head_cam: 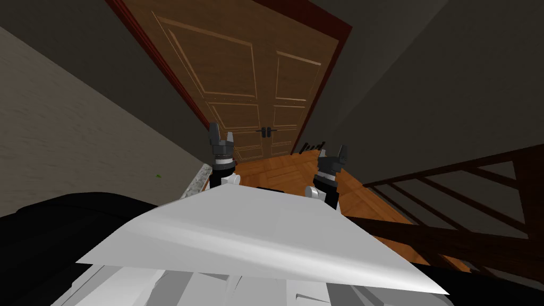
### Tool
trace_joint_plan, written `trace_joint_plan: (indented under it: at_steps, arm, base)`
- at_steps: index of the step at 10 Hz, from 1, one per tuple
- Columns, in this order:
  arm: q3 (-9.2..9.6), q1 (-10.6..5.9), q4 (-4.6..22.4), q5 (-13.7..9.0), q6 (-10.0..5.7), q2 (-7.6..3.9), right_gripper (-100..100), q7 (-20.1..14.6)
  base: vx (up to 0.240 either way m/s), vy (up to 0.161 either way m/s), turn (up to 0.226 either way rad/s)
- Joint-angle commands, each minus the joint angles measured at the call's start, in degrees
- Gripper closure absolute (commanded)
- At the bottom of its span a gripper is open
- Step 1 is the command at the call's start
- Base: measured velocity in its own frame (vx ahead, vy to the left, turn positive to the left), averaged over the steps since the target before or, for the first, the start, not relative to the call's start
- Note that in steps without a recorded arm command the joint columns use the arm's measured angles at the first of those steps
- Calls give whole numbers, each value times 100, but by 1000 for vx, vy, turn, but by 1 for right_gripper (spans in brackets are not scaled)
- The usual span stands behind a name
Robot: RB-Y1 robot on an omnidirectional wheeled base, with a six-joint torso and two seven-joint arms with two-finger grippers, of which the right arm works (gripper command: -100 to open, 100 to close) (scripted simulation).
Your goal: Pull the door open
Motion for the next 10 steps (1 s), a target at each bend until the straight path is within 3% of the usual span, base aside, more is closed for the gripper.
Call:
trace_joint_plan:
  at_steps: [1, 10]
  arm:
    - [14, -102, 201, -11, 18, -84, -100, -24]
    - [95, -702, 1389, -75, 121, -513, -100, -163]
  base:
    - [78, 38, 88]
    - [126, 27, 90]
